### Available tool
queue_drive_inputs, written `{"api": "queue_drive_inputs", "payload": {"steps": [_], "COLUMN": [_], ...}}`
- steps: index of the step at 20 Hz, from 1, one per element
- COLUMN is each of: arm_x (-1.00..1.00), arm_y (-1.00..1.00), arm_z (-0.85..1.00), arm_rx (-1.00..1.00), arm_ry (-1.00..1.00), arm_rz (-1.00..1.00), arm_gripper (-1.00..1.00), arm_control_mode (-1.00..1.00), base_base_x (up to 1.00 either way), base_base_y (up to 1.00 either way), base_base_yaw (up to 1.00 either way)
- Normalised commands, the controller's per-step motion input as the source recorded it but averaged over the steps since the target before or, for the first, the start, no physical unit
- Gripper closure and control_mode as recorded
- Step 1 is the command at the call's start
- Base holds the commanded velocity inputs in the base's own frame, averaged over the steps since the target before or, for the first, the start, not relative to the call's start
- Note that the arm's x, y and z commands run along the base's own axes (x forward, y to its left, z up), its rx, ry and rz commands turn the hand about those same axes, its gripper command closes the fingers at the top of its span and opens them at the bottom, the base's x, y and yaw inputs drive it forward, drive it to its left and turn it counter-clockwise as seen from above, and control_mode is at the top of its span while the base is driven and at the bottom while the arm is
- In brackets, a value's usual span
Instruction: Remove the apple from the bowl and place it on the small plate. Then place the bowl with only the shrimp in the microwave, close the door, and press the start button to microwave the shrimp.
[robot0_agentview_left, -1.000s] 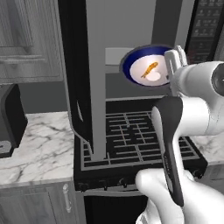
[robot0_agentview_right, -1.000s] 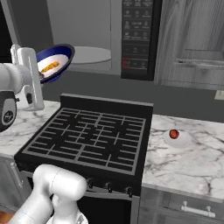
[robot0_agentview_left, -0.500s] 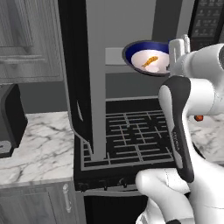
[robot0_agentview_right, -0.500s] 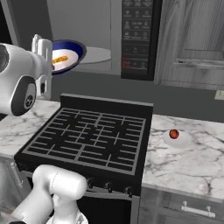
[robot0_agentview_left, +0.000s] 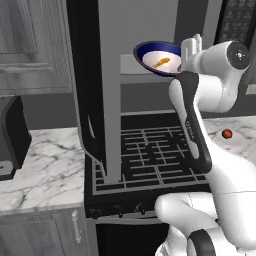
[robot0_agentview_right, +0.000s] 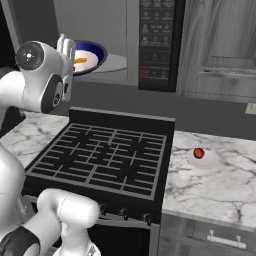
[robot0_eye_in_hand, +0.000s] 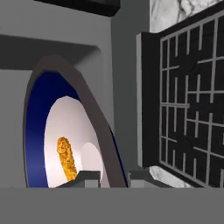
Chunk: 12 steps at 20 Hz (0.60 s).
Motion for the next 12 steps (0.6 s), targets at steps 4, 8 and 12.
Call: {"api": "queue_drive_inputs", "payload": {"steps": [4,8,12], "arm_x": [0.79,0.72,0.69], "arm_y": [0.03,0.16,0.43], "arm_z": [-0.11,-0.03,0.00], "arm_rx": [0.00,0.00,0.00], "arm_ry": [0.13,0.05,0.00], "arm_rz": [0.10,0.07,0.01], "arm_gripper": [1.00,1.00,1.00], "arm_control_mode": [-1.00,-1.00,-1.00], "base_base_x": [0.00,0.00,0.00], "base_base_y": [0.00,0.00,0.00], "base_base_yaw": [0.00,0.00,0.00]}}
